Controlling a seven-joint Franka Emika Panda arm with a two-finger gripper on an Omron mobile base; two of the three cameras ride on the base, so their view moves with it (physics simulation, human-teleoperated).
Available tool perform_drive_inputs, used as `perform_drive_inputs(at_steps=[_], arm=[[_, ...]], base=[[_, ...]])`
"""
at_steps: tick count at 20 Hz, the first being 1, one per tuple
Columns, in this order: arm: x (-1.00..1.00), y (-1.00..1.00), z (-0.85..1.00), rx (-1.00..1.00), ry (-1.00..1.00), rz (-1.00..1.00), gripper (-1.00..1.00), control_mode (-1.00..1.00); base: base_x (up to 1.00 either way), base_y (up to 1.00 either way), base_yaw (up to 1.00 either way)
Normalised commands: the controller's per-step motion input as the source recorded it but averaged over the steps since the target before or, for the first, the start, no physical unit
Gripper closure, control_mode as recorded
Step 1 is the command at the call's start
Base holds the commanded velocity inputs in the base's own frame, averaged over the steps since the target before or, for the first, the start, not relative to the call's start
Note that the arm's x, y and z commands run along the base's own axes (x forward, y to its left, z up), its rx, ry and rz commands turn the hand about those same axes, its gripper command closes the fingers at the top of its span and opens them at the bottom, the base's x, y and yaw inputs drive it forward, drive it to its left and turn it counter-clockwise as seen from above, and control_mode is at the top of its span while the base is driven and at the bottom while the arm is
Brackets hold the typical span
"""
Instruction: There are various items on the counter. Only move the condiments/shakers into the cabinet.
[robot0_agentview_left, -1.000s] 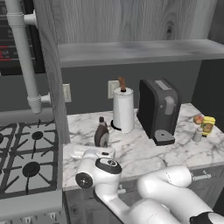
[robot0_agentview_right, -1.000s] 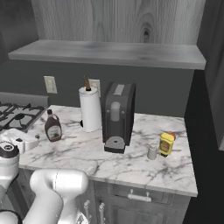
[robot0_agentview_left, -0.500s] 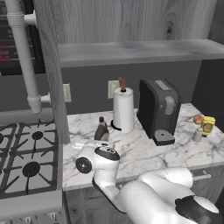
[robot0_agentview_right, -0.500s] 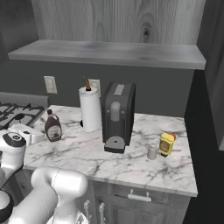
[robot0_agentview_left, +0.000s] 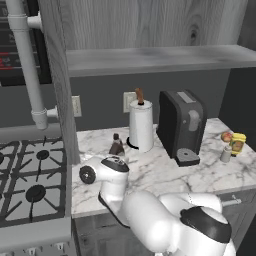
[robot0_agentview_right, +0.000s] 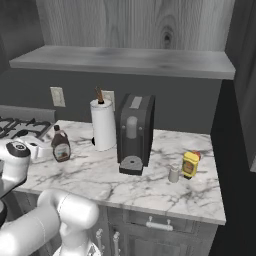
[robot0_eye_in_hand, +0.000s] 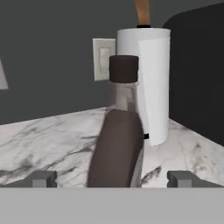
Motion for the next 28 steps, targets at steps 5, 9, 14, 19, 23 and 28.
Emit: perform_drive_inputs(at_steps=[5, 9, 14, 19, 23, 28], arm=[[0.11, -0.01, -0.01, 0.00, 0.05, -0.02, -1.00, -1.00], [0.05, -0.11, -0.06, 0.00, 0.04, 0.00, -1.00, -1.00], [0.01, -0.19, -0.07, 0.00, 0.02, 0.00, -1.00, -1.00], [0.00, -0.22, -0.06, 0.00, 0.01, 0.00, -1.00, -1.00], [0.15, -0.08, -0.08, 0.00, 0.01, 0.00, -1.00, -1.00], [0.30, 0.00, -0.10, 0.00, 0.00, -0.01, -1.00, -1.00]], base=[[0.00, 0.00, 0.00], [0.00, 0.00, 0.00], [0.00, 0.00, 0.00], [0.00, 0.00, 0.00], [0.00, 0.00, 0.00], [0.00, 0.00, 0.00]])
